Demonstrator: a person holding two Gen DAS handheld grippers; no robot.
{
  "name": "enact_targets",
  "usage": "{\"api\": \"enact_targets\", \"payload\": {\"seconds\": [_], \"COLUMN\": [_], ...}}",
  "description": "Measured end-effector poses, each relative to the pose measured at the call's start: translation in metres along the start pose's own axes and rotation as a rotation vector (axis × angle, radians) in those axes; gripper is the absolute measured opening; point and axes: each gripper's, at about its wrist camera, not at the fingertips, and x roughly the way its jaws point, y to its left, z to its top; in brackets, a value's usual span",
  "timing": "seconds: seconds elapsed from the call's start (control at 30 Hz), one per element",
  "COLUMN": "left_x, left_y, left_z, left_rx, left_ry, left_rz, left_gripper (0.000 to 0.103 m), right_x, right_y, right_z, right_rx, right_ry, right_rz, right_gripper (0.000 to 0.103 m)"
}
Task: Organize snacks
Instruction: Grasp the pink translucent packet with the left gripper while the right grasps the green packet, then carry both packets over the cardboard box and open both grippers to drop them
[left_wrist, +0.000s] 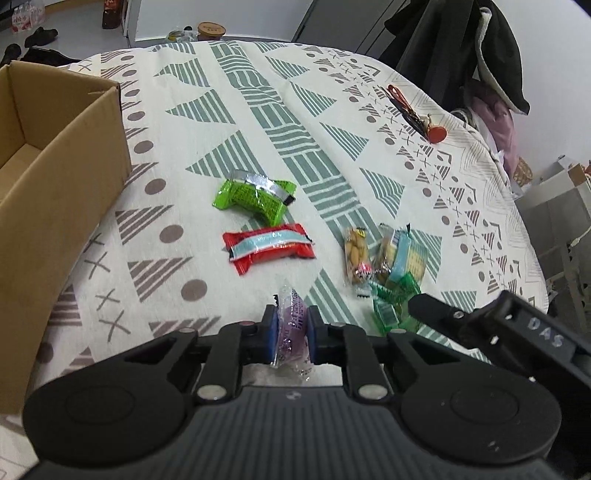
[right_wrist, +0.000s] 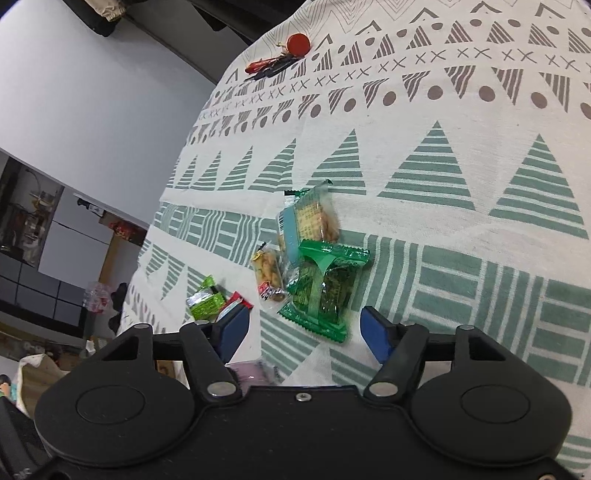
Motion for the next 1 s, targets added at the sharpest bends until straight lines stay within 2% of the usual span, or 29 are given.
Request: {"api": "enact_targets", "payload": {"seconds": [0.27, 0.33, 0.43, 0.57, 1.0], "left_x": [-0.003, -0.004, -0.007, -0.013, -0.056], "left_y": [0.01, 0.012, 0.015, 0.018, 0.03], "left_z": [0.019, 0.023, 0.026, 0.026, 0.021], "left_rx": [-0.001, 0.001, 0.001, 0.001, 0.005], "left_ry": [-0.012, -0.012, -0.015, -0.02, -0.082], "left_rz": [-0.025, -0.029, -0.031, -0.036, -0.025], "left_gripper": [0.014, 0.014, 0.014, 0.014, 0.014], "right_x": [0.023, 0.027, 0.028, 0.026, -0.001], "right_y": [0.007, 0.009, 0.01, 0.014, 0.028], "right_z": [0.003, 0.003, 0.002, 0.0, -0.006], "right_rx": [-0.031, -0.038, -0.042, -0.058, -0.099], "right_ry": [0.014, 0.01, 0.018, 0.024, -0.008], "right_rz": [-0.042, -0.057, -0.055, -0.046, 0.034], "right_gripper": [0.048, 0.035, 0.03, 0.027, 0.026]}}
